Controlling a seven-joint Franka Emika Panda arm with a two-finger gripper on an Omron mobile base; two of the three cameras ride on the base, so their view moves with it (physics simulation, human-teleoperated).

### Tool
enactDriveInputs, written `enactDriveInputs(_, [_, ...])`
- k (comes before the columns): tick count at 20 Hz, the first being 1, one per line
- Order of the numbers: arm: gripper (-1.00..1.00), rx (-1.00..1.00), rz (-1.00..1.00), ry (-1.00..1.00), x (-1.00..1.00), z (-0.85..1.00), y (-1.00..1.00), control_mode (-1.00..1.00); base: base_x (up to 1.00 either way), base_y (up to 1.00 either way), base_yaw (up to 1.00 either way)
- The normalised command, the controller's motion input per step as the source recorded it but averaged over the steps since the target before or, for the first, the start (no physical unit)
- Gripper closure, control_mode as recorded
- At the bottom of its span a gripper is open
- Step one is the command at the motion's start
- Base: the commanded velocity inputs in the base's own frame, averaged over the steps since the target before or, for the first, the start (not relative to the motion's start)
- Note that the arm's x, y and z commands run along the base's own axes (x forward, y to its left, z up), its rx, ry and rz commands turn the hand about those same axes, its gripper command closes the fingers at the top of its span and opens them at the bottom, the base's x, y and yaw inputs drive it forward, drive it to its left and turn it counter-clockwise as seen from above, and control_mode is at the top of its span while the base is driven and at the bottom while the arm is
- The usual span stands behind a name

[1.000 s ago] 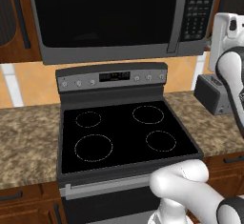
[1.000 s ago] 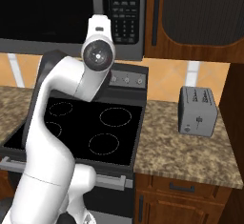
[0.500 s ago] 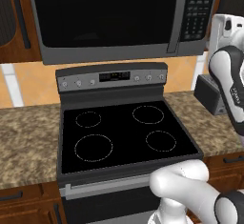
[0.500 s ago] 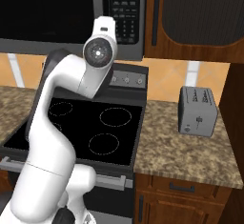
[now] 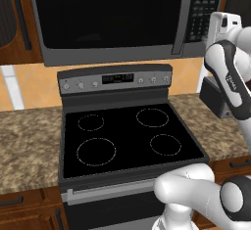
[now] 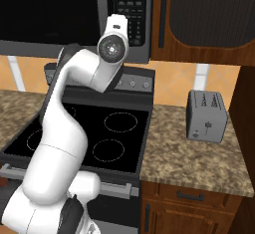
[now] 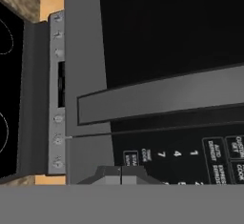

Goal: Open the microwave, place the bowl with waffle inside the microwave, then close the microwave door and turn it on.

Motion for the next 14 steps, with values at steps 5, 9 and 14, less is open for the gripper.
enactDriveInputs(5, [1.0,0.01,0.0,0.0,0.49,0.0,-0.02,-1.0,0.0,0.0,0.0])
enactDriveInputs(9, [1.0,0.0,0.0,0.0,0.56,0.0,0.0,-1.0,0.0,0.0,0.0])
enactDriveInputs(14, [1.0,0.0,0.0,0.0,0.62,-0.06,-0.14,-1.0,0.0,0.0,0.0])
